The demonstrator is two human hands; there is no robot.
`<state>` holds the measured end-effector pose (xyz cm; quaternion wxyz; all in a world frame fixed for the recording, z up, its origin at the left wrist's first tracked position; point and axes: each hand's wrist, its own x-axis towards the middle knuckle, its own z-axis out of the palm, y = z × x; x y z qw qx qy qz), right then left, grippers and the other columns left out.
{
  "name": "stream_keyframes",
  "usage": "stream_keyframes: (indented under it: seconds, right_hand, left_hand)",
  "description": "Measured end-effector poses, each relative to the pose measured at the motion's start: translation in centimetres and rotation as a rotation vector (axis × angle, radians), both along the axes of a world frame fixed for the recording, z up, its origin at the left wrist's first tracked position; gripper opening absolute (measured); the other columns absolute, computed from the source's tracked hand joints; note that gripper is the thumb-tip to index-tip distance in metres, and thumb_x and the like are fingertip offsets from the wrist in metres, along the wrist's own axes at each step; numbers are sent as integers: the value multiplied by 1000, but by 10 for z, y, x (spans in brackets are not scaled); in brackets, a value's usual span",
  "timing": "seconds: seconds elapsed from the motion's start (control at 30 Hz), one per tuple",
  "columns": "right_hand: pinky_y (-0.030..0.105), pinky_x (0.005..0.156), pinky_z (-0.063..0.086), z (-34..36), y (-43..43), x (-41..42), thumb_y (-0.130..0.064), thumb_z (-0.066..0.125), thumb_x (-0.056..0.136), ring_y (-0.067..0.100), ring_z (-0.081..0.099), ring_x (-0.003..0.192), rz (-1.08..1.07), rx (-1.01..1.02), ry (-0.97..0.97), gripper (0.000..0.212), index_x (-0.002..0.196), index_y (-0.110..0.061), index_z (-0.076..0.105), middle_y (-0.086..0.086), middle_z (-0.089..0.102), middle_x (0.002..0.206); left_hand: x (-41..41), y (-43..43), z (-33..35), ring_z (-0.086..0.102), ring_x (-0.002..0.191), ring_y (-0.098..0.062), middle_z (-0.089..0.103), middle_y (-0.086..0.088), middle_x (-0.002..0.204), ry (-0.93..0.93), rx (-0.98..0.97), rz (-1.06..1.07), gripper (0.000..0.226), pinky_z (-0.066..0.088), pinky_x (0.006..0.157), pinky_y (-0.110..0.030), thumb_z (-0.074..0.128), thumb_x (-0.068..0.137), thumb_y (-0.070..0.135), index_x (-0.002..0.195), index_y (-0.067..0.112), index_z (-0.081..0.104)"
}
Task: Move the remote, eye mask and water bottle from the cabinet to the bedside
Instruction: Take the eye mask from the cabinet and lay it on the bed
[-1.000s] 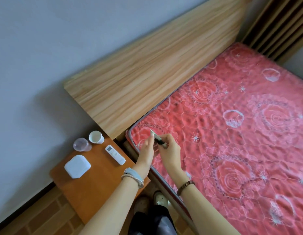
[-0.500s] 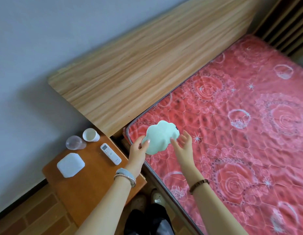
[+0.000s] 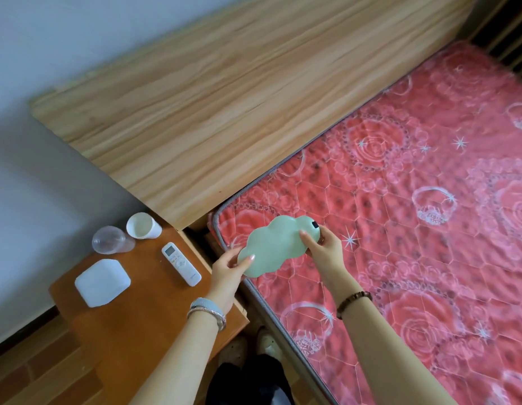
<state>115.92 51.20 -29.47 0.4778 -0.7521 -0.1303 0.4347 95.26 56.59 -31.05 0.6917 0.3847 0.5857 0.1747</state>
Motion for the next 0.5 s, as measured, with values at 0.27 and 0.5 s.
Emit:
stream_keyframes:
  seconds: [0.27,0.5]
  right_hand:
    - [38,85,54,-128,44,14,-12,66,86,25,59,104,88,-101,-252,43,126,-16,50,7,56,123]
    - [37,98,46,-209,75,14,2,58,85,25,52,113,65,-183,-341,52,133,-17,51,11,48,128]
  left_hand:
    - [33,24,-98,53,101,3,52,18,98,259,493,-175,56,48,77,-10,85,63,5,113,16,61]
    - [46,35,-184,45,97,-7,46,-5,113,462,603,-151,58,31,82,4,83,65,0,118,8,60]
